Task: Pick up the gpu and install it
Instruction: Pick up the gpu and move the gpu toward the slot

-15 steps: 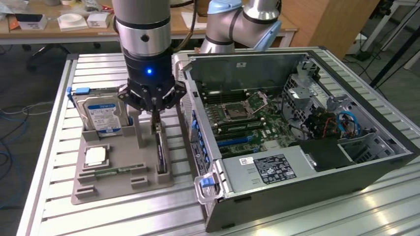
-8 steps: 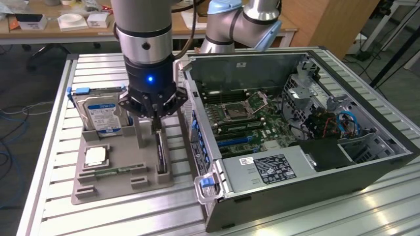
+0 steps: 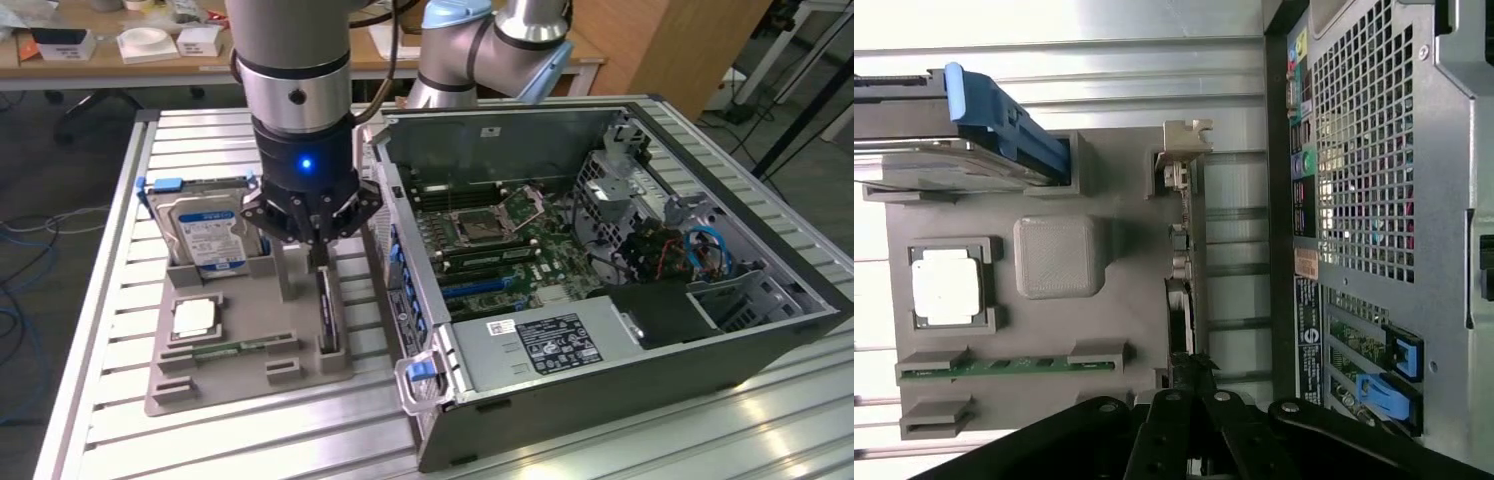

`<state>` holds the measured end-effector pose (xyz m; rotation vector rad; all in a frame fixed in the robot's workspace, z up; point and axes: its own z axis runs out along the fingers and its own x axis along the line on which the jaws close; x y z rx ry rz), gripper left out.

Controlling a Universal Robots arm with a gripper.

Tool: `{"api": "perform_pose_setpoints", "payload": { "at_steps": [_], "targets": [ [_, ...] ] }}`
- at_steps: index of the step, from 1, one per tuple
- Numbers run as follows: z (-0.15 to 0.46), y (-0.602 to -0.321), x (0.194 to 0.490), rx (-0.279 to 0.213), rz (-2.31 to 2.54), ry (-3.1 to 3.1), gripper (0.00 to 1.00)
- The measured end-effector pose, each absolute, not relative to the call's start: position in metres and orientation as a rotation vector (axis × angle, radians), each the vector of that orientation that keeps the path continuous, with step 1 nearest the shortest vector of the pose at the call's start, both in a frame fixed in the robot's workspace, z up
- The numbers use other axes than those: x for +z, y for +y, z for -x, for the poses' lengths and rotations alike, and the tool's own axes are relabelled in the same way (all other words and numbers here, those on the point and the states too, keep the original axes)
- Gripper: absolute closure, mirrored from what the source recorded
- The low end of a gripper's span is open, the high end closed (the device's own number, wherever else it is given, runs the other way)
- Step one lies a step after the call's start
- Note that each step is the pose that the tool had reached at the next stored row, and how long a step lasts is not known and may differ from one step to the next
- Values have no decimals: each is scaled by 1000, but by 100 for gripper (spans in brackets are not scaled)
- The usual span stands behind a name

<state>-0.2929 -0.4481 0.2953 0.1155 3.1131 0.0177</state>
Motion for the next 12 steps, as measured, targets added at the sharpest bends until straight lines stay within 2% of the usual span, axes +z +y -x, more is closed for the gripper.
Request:
{"api": "perform_pose_setpoints", "payload": {
  "at_steps": [2,4,6,9,11,12],
  "targets": [
    [293,-448,295,11,-115,3113,89],
    [293,-448,295,4,-115,3113,77],
    [293,-448,295,-3,-115,3113,77],
    [293,-448,295,-13,-115,3113,59],
    [293,-448,295,-13,-115,3113,59],
    [293,-448,295,-13,-115,3113,53]
  ]
}}
